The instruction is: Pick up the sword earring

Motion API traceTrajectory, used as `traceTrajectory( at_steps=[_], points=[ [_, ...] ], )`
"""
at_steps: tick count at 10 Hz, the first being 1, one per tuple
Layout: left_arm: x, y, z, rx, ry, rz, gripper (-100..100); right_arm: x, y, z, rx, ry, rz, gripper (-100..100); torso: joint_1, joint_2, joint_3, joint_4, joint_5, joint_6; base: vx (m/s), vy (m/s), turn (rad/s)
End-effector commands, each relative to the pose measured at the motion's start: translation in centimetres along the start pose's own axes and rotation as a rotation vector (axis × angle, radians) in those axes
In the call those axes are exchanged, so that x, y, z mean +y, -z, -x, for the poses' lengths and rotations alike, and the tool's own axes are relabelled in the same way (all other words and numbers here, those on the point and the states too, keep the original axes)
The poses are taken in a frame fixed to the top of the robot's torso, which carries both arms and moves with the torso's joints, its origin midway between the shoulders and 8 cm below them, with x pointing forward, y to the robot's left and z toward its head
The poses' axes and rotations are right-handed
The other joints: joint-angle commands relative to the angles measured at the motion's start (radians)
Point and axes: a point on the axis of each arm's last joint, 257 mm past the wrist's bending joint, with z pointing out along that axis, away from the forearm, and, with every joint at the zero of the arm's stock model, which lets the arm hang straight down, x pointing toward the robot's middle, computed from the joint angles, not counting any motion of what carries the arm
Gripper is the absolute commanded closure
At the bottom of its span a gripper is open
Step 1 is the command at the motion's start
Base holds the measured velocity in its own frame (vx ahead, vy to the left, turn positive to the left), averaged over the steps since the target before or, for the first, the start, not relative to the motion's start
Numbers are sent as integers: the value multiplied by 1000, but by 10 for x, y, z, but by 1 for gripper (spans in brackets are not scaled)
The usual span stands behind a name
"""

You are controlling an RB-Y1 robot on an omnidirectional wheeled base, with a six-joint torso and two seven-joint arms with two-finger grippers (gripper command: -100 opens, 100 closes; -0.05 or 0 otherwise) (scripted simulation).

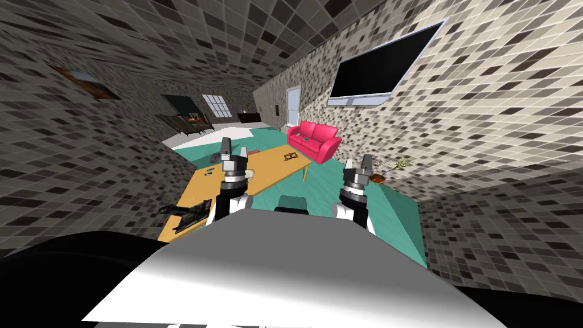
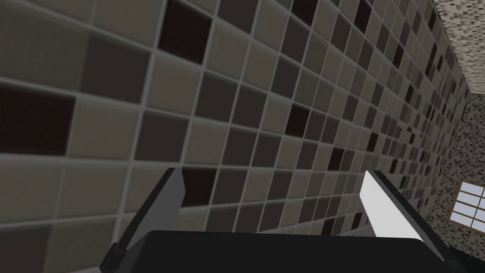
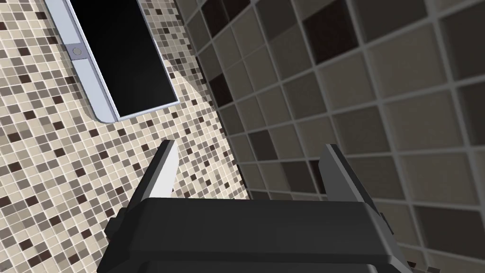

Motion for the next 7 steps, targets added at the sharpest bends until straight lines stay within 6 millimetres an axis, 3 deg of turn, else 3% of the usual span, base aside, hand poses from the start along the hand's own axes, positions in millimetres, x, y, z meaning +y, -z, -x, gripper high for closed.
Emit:
traceTrajectory(
  at_steps=[1, 4, 7],
  points=[
    [16, 7, -2, 26, -15, 42, -100, 0, 0, 0, 0, 0, 0, 0, 0, 0, 0, 0, 0, 0, 12, 5, -153],
    [54, 28, 0, 57, -42, 146, -100, 0, 0, 0, 0, 0, 0, 0, 2, -1, -1, 0, 1, 0, 24, 29, -187],
    [104, 64, 9, 78, -75, 296, -100, 0, 0, 0, 0, 0, 0, 0, 3, -2, -1, -1, 1, 0, 32, 47, -236]
  ],
)
